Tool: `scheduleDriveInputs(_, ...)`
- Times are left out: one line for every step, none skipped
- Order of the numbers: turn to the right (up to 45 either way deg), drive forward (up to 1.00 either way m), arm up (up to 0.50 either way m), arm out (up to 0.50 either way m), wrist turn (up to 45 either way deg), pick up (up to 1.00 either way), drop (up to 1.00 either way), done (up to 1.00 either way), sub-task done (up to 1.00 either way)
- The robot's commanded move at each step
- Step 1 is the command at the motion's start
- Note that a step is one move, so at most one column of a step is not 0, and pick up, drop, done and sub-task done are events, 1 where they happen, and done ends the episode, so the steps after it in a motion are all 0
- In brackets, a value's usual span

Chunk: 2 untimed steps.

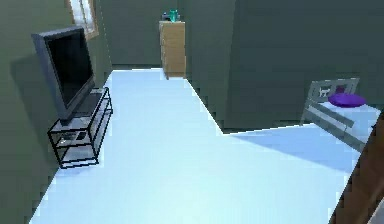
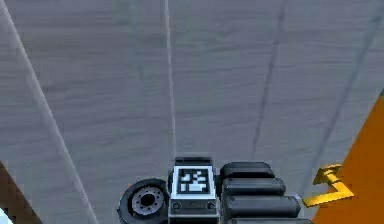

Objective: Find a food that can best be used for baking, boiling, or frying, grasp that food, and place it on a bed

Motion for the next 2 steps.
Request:
scheduleDriveInputs(0.0, 0.4, 0.0, 0.0, 0.0, 0.0, 0.0, 0.0, 0.0)
scheduleDriveInputs(30.0, 0.0, 0.0, 0.0, 0.0, 0.0, 0.0, 0.0, 0.0)
